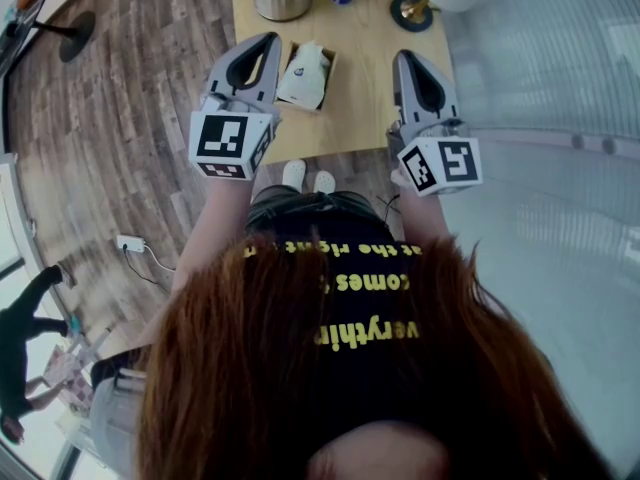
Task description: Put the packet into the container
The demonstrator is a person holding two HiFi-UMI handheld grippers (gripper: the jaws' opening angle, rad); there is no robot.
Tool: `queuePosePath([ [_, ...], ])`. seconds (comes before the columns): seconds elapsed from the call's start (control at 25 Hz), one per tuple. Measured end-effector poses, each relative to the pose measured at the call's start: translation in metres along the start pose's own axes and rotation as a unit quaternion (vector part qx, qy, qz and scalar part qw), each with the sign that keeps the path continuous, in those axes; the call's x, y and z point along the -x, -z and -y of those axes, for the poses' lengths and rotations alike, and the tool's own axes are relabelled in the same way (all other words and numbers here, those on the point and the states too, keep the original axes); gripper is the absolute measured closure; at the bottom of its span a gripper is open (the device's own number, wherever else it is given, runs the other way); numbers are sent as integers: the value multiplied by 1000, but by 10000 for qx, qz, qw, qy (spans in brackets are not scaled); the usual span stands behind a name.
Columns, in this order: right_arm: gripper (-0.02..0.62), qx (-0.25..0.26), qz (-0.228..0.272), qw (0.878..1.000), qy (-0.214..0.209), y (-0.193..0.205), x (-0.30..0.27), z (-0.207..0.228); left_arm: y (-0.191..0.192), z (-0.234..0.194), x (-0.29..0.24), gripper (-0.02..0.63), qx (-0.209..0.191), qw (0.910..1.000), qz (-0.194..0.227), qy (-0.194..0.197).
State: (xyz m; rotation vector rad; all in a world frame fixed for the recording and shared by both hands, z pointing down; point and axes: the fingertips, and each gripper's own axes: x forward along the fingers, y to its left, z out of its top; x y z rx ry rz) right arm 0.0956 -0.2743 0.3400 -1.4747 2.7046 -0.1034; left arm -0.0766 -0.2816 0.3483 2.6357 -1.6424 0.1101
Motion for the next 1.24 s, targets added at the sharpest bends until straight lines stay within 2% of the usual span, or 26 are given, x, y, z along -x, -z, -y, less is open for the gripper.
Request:
queuePosePath([
  [1.24, 580, 240, -50, 9997, 28, -3, 3, -8, -4, 8, 4, 607, -79, 9998, 53, 171],
])
